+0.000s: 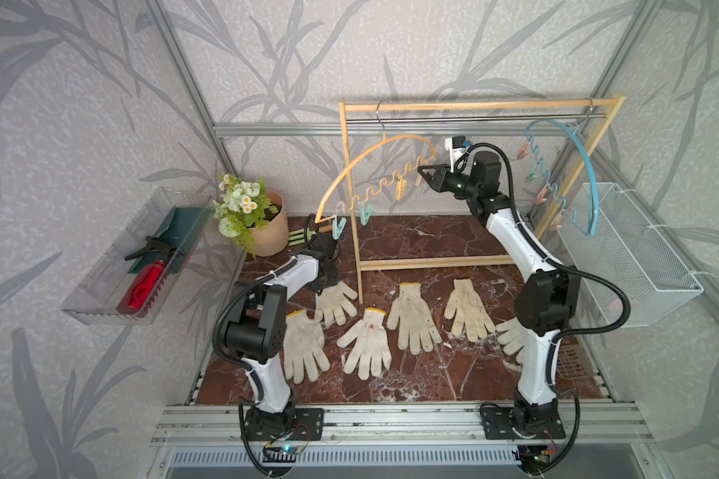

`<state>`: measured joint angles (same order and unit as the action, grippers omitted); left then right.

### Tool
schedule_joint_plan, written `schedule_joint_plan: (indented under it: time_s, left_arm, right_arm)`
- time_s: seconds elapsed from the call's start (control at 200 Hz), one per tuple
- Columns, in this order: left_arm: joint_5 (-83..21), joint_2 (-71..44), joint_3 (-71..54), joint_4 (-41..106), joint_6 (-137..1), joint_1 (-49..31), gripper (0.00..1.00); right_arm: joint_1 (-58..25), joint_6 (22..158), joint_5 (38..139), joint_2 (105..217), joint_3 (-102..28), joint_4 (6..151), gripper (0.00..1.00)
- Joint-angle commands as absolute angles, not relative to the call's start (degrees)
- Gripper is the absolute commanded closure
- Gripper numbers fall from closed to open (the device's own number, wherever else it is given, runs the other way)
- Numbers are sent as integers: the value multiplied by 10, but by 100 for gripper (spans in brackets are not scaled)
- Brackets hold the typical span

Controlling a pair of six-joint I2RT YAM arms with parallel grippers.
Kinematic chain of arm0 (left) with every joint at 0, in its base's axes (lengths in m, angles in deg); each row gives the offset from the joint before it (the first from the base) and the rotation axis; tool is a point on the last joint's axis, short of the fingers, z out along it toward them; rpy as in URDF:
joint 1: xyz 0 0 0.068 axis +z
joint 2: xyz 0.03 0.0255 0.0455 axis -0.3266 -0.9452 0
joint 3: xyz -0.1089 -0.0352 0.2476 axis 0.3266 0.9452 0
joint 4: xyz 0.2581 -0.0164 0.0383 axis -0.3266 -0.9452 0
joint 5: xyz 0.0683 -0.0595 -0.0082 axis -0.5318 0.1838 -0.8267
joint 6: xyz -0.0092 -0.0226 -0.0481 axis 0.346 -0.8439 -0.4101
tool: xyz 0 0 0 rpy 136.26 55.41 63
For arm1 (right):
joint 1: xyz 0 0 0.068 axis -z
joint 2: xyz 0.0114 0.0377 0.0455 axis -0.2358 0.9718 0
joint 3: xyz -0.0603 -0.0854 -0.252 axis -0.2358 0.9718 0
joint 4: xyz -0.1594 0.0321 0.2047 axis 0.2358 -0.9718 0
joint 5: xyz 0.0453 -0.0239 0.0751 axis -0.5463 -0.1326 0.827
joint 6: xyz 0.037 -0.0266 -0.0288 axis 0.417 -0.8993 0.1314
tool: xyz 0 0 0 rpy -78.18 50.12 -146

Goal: Clip the gloves onto a hanger to dry
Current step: Pick up the glove from the center of the board.

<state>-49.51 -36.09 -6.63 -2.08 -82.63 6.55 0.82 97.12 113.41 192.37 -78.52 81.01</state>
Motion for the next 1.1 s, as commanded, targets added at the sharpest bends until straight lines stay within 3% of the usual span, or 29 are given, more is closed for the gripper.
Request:
schedule_joint_plan:
  time_s: [0.0, 0.125, 0.23, 0.255, 0.36, 0.445, 0.665, 0.86, 1.095]
  left_arm:
    - [-498, -386, -89, -24, -840, 68, 55]
    - [-496, -414, -89, -29, -837, 68, 49]
    - [-495, -429, -83, -31, -838, 68, 50]
    - [-496, -432, -80, -30, -838, 67, 53]
    - [-498, -427, -65, -23, -835, 68, 83]
    - [-500, -397, -49, -12, -833, 67, 95]
    - [-483, -266, 13, 23, -812, 45, 99]
    - [-483, -171, 54, 66, -793, -22, 100]
    - [-463, -135, 58, 143, -769, -97, 100]
  right_arm:
    - [5, 966, 1135, 1893, -778, 825, 77]
    - [5, 967, 1135, 1895, -779, 826, 77]
    - [5, 968, 1136, 1896, -779, 827, 77]
    - [5, 969, 1137, 1896, -778, 828, 78]
    - [5, 971, 1138, 1898, -777, 829, 78]
    - [4, 971, 1138, 1898, -776, 828, 78]
    - [4, 971, 1136, 1887, -763, 832, 78]
    - [4, 973, 1135, 1879, -759, 834, 79]
    - [4, 970, 1132, 1867, -754, 834, 79]
